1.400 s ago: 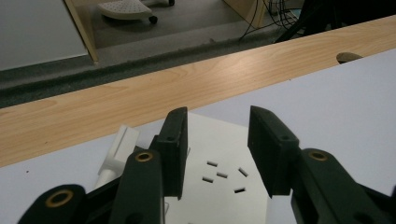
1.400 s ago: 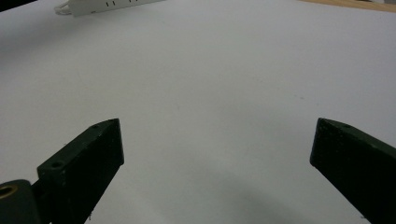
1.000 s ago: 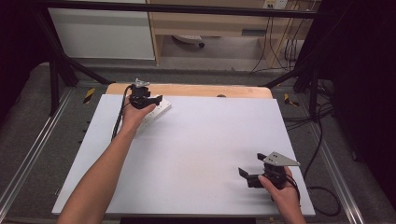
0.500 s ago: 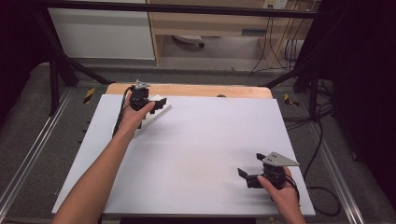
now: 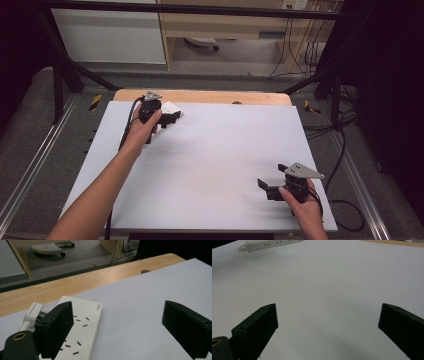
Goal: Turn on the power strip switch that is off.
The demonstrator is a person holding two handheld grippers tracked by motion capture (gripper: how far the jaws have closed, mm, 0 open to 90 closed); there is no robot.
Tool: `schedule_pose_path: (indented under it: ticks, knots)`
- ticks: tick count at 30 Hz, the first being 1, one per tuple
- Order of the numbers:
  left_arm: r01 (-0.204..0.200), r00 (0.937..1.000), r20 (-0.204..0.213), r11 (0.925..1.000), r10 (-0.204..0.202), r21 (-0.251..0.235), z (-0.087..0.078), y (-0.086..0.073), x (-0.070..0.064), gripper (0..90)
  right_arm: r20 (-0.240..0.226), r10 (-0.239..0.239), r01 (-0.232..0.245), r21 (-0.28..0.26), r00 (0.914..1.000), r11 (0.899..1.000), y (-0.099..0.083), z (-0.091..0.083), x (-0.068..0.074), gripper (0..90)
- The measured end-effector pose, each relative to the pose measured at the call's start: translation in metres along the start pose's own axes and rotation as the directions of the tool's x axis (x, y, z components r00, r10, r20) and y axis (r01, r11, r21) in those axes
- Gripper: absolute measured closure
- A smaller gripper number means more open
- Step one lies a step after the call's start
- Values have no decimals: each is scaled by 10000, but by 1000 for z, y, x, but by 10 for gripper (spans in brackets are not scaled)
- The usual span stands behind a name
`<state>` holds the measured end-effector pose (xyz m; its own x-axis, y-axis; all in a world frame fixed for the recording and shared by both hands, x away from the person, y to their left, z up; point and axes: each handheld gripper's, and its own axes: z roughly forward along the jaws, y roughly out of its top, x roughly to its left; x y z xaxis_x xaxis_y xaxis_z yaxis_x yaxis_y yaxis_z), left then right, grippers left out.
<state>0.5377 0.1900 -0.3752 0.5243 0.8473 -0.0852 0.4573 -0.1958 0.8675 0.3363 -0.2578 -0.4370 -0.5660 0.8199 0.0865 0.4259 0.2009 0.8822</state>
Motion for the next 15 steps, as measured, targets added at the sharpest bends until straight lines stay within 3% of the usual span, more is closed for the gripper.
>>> schedule_pose_path:
  ticks: [3, 15]
  knots:
    - [-158, 9998, 83, 9998, 159, -143, -11, -1, -6, 101, -34, -4, 4, 23, 10000, 10000, 0, 1, 0, 30]
    - [-87, 9986, 513, 9989, 111, -460, -56, -19, -33, 98, -334, -343, 346, 84, 9989, 9994, 3, 5, 6, 30]
